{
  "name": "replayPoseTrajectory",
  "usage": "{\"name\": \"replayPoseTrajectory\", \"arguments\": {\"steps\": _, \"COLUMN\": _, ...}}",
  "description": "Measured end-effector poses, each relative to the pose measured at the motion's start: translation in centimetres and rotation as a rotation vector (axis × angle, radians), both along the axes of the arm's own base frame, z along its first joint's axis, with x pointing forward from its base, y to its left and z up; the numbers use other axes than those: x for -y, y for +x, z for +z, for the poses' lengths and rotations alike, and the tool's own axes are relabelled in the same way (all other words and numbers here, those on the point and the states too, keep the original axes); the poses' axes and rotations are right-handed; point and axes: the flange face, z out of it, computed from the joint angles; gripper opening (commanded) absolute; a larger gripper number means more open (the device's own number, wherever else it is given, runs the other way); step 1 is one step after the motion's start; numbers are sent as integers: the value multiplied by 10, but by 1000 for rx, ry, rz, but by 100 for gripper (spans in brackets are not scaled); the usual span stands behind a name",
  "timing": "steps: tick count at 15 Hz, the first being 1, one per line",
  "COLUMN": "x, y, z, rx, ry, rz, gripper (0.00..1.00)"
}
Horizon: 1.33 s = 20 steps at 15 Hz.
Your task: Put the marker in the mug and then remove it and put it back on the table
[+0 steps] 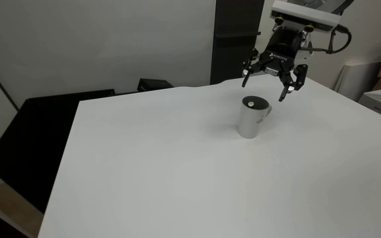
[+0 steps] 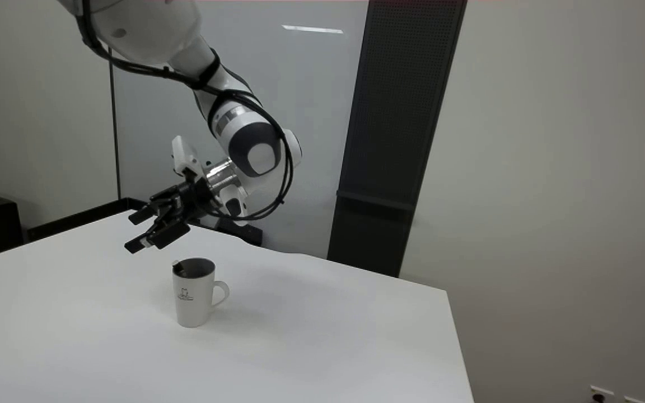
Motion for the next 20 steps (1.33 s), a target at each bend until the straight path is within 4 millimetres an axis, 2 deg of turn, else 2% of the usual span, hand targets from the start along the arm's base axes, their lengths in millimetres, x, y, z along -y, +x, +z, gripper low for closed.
{"name": "replayPoseTrajectory", "arguments": {"steps": 3, "x": -16, "y": -14, "z": 19, "rx": 54, "ry": -92, "rz": 149, "gripper": 100}}
{"name": "replayPoseTrajectory", "arguments": {"steps": 6, "x": -35, "y": -29, "z": 26, "rx": 118, "ry": -191, "rz": 293, "gripper": 100}}
{"name": "replayPoseTrajectory", "arguments": {"steps": 11, "x": -64, "y": -44, "z": 21, "rx": 283, "ry": -370, "rz": 477, "gripper": 100}}
{"name": "replayPoseTrajectory", "arguments": {"steps": 16, "x": -89, "y": -52, "z": 12, "rx": 537, "ry": -518, "rz": 574, "gripper": 100}}
{"name": "replayPoseTrajectory", "arguments": {"steps": 20, "x": -91, "y": -46, "z": 14, "rx": 777, "ry": -611, "rz": 582, "gripper": 100}}
